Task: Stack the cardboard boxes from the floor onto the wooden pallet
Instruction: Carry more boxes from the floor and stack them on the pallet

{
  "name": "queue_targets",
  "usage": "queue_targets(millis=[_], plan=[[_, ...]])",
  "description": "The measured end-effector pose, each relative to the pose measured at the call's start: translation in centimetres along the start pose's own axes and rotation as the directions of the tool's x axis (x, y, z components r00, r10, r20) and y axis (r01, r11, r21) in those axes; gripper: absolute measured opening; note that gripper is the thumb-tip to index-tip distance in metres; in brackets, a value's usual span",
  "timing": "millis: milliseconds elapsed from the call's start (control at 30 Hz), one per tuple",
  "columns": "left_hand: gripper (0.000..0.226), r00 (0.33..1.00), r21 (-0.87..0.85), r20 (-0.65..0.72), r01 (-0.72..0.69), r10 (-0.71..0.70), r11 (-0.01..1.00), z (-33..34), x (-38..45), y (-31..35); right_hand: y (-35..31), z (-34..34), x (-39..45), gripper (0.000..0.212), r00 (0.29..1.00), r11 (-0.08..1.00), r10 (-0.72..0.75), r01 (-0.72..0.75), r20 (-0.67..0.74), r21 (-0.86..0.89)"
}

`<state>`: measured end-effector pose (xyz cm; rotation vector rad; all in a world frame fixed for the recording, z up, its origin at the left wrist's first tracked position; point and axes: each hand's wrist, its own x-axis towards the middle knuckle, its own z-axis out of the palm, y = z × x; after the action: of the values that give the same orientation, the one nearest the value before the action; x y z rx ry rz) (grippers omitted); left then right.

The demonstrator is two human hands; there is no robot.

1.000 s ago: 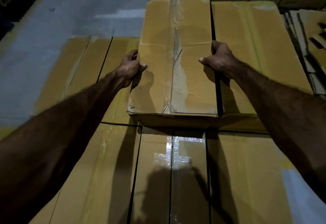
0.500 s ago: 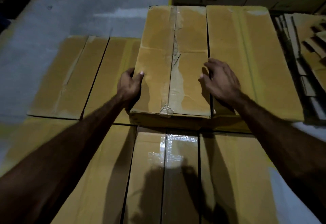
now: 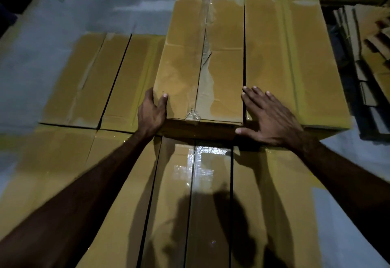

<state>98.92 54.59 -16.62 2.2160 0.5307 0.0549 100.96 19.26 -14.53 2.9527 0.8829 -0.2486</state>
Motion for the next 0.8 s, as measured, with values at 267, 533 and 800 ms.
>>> queue_targets(millis=[267, 533, 800], plan=[[0.076, 0.999, -0.095, -0.033, 0.022, -0.025, 0.995, -0.4, 0.0, 0.4, 0.0, 0.1, 0.2, 0.106, 1.0, 0.999, -0.03, 0.03, -0.007, -0.028], [0.068, 0.999, -0.128, -0.021, -0.03, 0.027, 0.991, -0.6, 0.2, 0.1, -0.2, 0.6, 0.1, 0.104, 1.0, 1.0, -0.028, 0.028, 0.003, -0.011], [0.064, 1.0, -0.139, -0.003, 0.0, 0.0, 0.99, -1.1, -0.1, 1.1, -0.5, 0.8, 0.0, 0.097, 1.0, 0.999, -0.028, 0.028, -0.01, -0.037]])
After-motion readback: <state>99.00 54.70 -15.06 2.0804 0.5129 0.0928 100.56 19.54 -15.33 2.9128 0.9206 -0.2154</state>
